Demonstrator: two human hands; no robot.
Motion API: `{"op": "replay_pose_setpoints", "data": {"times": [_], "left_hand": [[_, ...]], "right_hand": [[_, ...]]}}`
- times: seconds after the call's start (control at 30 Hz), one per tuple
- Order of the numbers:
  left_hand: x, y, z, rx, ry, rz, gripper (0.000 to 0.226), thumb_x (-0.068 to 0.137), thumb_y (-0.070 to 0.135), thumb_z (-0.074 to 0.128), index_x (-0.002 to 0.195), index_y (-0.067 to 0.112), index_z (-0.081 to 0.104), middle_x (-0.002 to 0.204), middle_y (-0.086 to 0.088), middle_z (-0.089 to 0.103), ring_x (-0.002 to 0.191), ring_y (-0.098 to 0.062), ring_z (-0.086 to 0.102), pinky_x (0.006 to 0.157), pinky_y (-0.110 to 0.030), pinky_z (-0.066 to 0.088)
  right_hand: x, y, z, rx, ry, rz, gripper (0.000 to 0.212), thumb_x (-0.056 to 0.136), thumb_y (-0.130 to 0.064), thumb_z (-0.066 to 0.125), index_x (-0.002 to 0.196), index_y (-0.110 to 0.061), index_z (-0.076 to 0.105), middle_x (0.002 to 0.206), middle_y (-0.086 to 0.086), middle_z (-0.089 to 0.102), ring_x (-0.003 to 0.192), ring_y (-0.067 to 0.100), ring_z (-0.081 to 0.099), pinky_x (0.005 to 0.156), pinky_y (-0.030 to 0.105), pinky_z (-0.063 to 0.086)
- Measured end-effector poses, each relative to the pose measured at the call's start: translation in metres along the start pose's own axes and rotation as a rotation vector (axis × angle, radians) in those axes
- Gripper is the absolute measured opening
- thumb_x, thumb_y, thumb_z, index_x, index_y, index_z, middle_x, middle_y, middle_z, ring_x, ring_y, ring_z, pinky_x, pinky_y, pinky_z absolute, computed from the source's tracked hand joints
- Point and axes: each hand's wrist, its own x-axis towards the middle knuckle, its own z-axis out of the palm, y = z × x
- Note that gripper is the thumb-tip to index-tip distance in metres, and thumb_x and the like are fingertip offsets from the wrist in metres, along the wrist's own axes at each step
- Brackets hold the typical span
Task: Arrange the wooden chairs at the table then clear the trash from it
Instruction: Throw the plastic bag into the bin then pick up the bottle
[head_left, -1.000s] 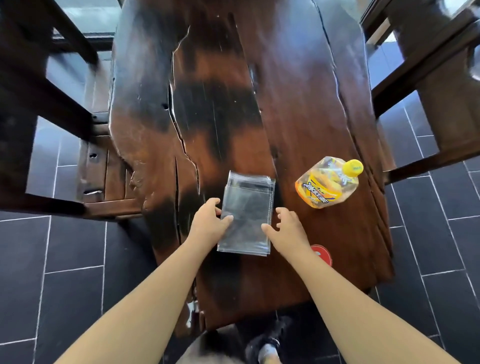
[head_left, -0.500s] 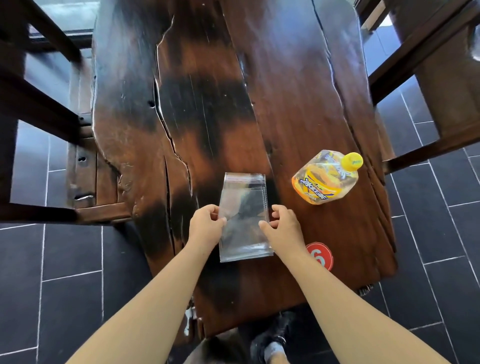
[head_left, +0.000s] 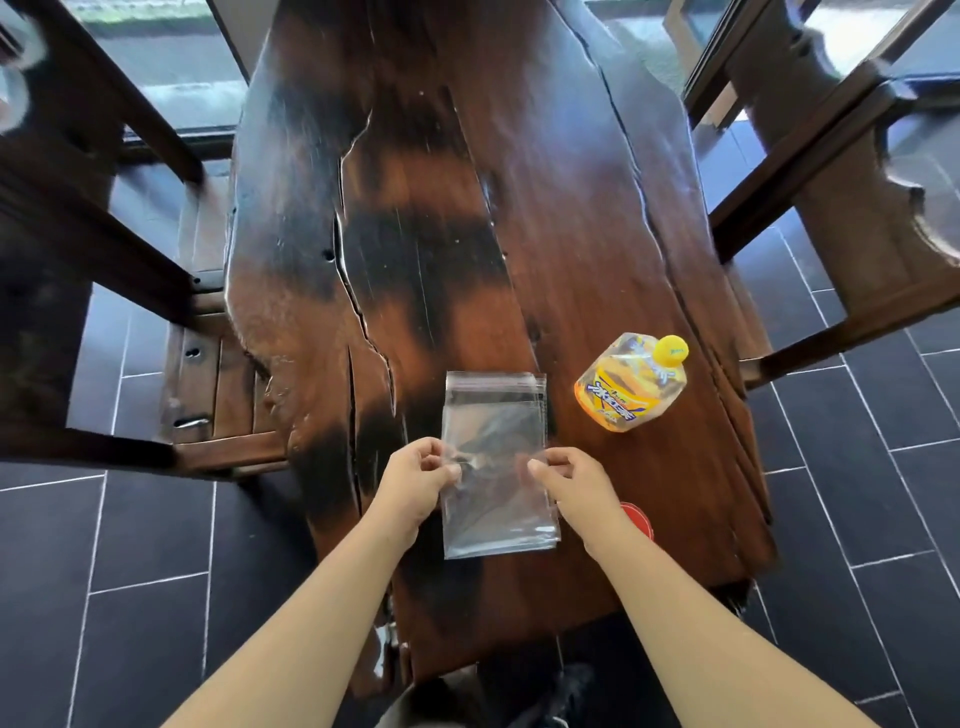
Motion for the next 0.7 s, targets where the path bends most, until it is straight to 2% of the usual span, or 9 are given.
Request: {"op": "replay_pose_setpoints", "data": {"times": [0.13,0.2,0.27,0.33,0.4,0.47,0.6,0.7], "left_hand": [[-0.022,0.014,0.002,-0.044,-0.054,0.043,0.018,0.090,-0.003,0.065,0.080,0.012,0.065,0.078,-0.006,0.066,0.079,-0.021,0.066,0.071,-0.035,0.054],[-0.034,0.020,0.004,-0.086,-0.096,0.065,0.022,0.089,-0.004,0.066,0.076,0.014,0.065,0.077,-0.007,0.066,0.077,-0.020,0.067,0.071,-0.036,0.054],[-0.047,0.026,0.005,-0.123,-0.135,0.087,0.021,0.090,-0.004,0.066,0.077,0.013,0.065,0.077,-0.008,0.067,0.075,-0.019,0.067,0.068,-0.034,0.054],[-0.057,0.033,0.008,-0.146,-0.166,0.110,0.019,0.090,-0.003,0.065,0.078,0.012,0.065,0.074,-0.007,0.067,0.071,-0.017,0.067,0.063,-0.030,0.052],[-0.065,0.038,0.012,-0.146,-0.180,0.130,0.017,0.090,-0.003,0.066,0.080,0.010,0.065,0.073,-0.006,0.067,0.069,-0.016,0.067,0.063,-0.030,0.052],[-0.070,0.042,0.016,-0.126,-0.191,0.150,0.014,0.090,-0.003,0.066,0.082,0.009,0.066,0.073,-0.007,0.068,0.072,-0.019,0.066,0.068,-0.034,0.050],[-0.078,0.051,0.029,-0.102,-0.207,0.198,0.016,0.087,-0.006,0.068,0.082,0.009,0.067,0.076,-0.011,0.067,0.076,-0.024,0.065,0.073,-0.036,0.051],[-0.084,0.057,0.045,-0.107,-0.254,0.250,0.014,0.084,-0.010,0.069,0.083,0.004,0.067,0.074,-0.015,0.063,0.068,-0.023,0.064,0.072,-0.034,0.052]], "right_hand": [[-0.018,-0.001,-0.015,0.050,0.060,-0.061,0.033,0.087,-0.034,0.075,0.113,-0.015,0.065,0.096,-0.002,0.067,0.090,0.014,0.064,0.076,0.031,0.053],[-0.029,-0.005,-0.025,0.182,0.004,-0.040,0.033,0.089,-0.032,0.073,0.115,-0.017,0.063,0.103,0.001,0.068,0.096,0.015,0.066,0.075,0.032,0.054],[-0.040,-0.008,-0.035,0.269,-0.051,-0.009,0.033,0.089,-0.034,0.073,0.116,-0.020,0.062,0.109,0.005,0.069,0.099,0.018,0.069,0.079,0.039,0.058],[-0.050,-0.011,-0.045,0.306,-0.083,0.000,0.031,0.089,-0.036,0.072,0.115,-0.021,0.063,0.108,0.006,0.073,0.095,0.021,0.073,0.077,0.039,0.059],[-0.059,-0.012,-0.054,0.356,-0.114,-0.007,0.025,0.092,-0.032,0.070,0.113,-0.018,0.065,0.104,0.006,0.076,0.091,0.021,0.073,0.068,0.031,0.055],[-0.068,-0.013,-0.062,0.358,-0.108,-0.039,0.020,0.092,-0.025,0.070,0.109,-0.015,0.068,0.100,0.006,0.077,0.090,0.019,0.072,0.069,0.027,0.051],[-0.084,-0.011,-0.081,0.359,-0.073,-0.112,0.022,0.088,-0.013,0.073,0.109,-0.008,0.070,0.098,0.012,0.076,0.088,0.020,0.072,0.076,0.029,0.052],[-0.095,-0.006,-0.099,0.377,-0.044,-0.166,0.017,0.088,-0.006,0.071,0.105,-0.003,0.070,0.099,0.017,0.075,0.088,0.022,0.072,0.076,0.029,0.055]]}}
